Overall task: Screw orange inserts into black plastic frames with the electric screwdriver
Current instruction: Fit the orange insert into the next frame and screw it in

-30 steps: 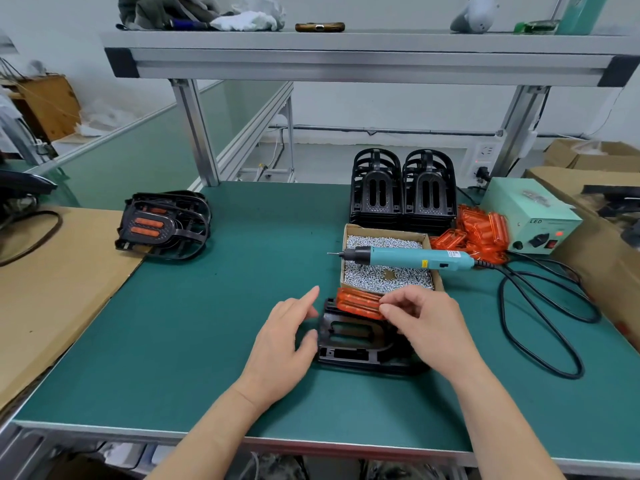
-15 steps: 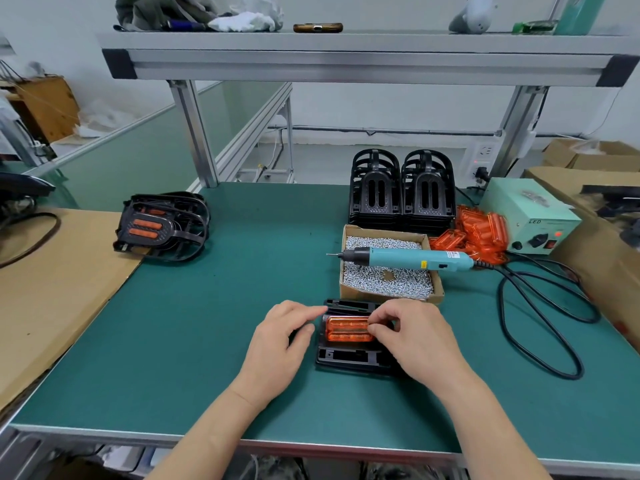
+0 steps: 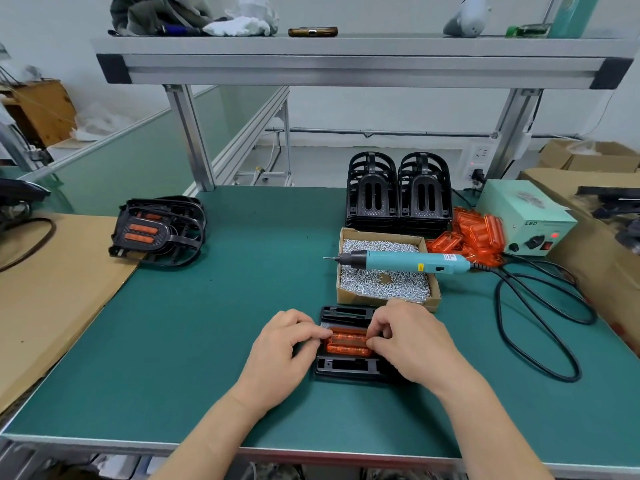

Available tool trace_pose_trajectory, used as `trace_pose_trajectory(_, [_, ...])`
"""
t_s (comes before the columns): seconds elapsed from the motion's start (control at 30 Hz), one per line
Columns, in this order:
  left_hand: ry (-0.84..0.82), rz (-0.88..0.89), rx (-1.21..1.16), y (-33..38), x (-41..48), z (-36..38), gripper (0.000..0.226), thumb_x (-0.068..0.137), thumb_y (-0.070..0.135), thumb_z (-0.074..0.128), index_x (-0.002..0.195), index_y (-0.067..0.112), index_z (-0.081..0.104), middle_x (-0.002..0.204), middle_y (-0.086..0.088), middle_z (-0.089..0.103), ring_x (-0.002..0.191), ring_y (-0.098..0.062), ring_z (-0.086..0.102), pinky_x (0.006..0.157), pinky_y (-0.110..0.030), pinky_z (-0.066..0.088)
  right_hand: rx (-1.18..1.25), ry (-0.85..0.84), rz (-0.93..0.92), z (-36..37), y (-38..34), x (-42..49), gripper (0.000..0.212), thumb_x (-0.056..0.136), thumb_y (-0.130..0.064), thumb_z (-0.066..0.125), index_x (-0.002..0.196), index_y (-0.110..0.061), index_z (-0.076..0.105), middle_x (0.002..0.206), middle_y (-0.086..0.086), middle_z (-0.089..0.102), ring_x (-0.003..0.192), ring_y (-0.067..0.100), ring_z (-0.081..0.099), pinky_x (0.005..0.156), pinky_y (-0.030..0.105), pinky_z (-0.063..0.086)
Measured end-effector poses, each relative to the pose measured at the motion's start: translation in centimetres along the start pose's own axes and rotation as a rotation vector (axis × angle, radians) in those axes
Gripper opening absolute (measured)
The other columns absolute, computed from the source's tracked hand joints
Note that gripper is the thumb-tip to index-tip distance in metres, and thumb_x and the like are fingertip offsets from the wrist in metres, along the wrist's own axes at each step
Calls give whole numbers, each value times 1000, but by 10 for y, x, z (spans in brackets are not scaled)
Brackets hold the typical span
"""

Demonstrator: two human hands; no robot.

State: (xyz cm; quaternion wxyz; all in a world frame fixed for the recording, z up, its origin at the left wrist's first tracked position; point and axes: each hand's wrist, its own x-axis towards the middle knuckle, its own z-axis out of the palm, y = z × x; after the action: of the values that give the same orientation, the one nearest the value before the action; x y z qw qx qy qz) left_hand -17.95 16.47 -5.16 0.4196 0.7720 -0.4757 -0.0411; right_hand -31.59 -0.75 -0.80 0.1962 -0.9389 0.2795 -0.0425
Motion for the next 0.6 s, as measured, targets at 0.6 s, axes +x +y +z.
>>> trace_pose_trajectory(0.6, [-14,57,-19,-1,-1,0,14,87,29,68,97,27,77,104,22,66,104,-5,61,94,-31,48,-233,68,174,-25,-2,80,17,90,-24,66,104,-17,73,102,6,69,93,28,65,81,38,58])
